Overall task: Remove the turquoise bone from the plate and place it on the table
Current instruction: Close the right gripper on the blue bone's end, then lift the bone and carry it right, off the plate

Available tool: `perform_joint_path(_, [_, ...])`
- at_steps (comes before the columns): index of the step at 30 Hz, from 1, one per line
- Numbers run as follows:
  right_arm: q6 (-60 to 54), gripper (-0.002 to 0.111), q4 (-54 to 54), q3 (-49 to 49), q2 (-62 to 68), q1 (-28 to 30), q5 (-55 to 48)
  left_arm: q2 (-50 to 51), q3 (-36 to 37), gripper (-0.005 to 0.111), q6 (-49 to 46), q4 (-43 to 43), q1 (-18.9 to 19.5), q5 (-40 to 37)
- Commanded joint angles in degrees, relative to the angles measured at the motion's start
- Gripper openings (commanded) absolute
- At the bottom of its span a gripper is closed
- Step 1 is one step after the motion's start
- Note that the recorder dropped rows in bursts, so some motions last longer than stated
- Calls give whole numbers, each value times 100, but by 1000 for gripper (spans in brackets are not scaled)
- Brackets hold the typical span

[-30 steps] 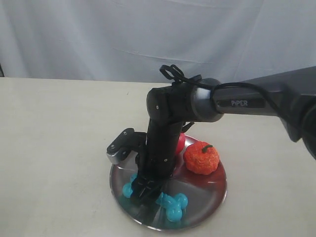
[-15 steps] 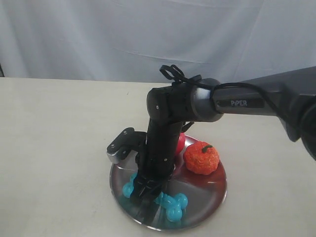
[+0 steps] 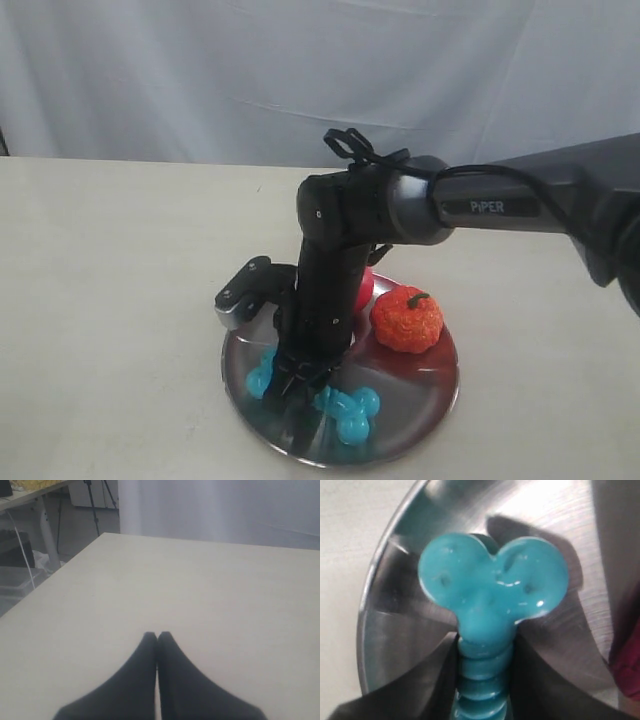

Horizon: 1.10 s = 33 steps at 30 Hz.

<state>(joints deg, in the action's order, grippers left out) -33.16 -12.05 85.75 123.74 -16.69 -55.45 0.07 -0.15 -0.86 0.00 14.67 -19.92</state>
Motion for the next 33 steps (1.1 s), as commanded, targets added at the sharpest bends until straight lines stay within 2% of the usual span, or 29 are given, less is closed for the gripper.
perform_joint_path(1, [6,1,26,18,-436,-9,-6,-7,15,0,24,0,1,31])
perform_joint_path(10, [463,1,232,18,-1557,-9,-201,-7,15,0,24,0,1,31])
perform_joint_path(17, [1246,1,764,44,-2465,-9,-358,-7,15,0,24,0,1,31])
perform_joint_path(26, [2446,1,1539,1064,-3066,63,-1452,-7,15,0,24,0,1,31])
perform_joint_path(30, [2886,0,1512,1594,-3299,647,-1452,-7,15,0,24,0,1,31])
perform_joint_path(33, [2929,0,1490,1604,-3546,1402,-1452,-7,15,0,24,0,1,31])
